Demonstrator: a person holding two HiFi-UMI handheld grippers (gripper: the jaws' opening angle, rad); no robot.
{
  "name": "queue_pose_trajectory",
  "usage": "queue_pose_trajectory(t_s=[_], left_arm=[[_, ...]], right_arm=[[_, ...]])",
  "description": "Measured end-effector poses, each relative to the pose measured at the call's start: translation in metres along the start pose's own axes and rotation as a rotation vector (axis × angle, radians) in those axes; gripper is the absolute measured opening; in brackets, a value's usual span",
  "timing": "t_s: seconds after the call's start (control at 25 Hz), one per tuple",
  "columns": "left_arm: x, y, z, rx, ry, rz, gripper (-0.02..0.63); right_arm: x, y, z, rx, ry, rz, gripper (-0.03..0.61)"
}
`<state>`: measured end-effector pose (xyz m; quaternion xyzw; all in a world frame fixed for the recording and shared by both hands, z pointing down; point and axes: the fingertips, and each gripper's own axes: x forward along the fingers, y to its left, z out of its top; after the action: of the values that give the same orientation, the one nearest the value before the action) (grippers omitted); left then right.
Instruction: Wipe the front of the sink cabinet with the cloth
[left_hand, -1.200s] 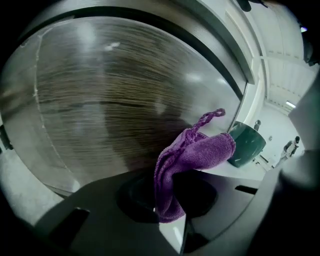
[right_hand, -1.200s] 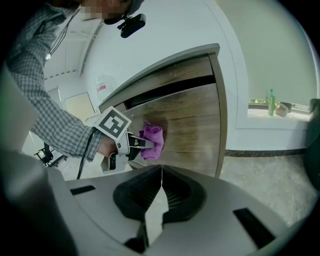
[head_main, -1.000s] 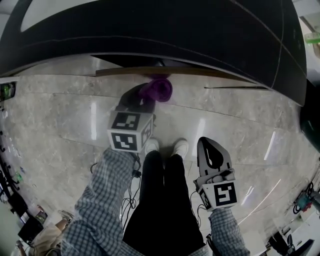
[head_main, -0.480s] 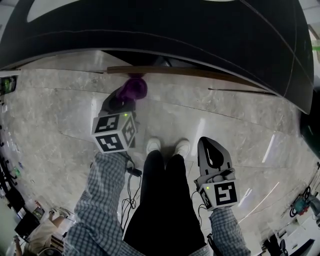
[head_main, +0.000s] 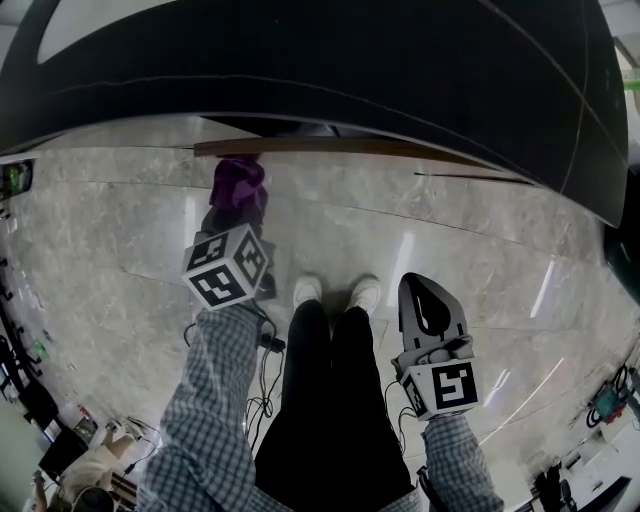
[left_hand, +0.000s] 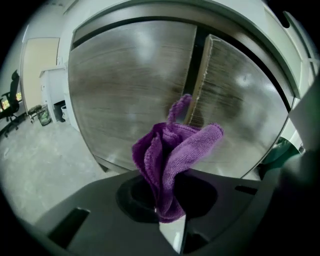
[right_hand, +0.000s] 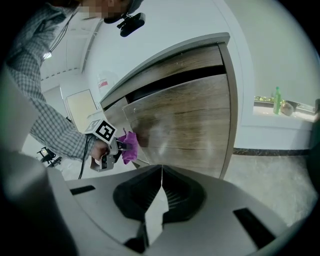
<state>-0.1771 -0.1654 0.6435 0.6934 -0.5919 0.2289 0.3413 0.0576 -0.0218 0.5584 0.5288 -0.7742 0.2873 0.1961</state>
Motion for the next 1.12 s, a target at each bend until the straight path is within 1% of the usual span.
queue_pose_trajectory(t_s=[0.2, 0.28, 0.52, 0.72, 1.0, 1.12], left_arm=[[0.017, -0.045, -0.006, 0.083, 0.024, -0.06, 0.069], [0.023, -0.065, -0.008, 0.104, 0.033, -0.085, 0.069], [0.031, -0.119, -0.015, 0.084, 0.067, -0.143, 0.069], [0.039, -0.174, -0.026, 0.136, 0.088, -0.216, 0.069], [0.045, -0.24, -0.043, 0.16, 0.118, -0.282, 0.069], [0.048, -0.27, -0.049, 0.182, 0.128, -0.326, 0.069]], right_arm=[[-0.006, -0.016, -0.004, 0.022, -0.007, -0.024, 0.018], [-0.011, -0.024, -0.006, 0.032, -0.011, -0.036, 0.018], [-0.026, -0.046, -0.015, 0.08, -0.018, -0.085, 0.018], [-0.039, -0.067, -0.02, 0.116, -0.033, -0.119, 0.018], [-0.065, -0.095, -0.035, 0.155, -0.048, -0.164, 0.018], [-0.075, -0.108, -0.039, 0.168, -0.052, -0.188, 0.018]])
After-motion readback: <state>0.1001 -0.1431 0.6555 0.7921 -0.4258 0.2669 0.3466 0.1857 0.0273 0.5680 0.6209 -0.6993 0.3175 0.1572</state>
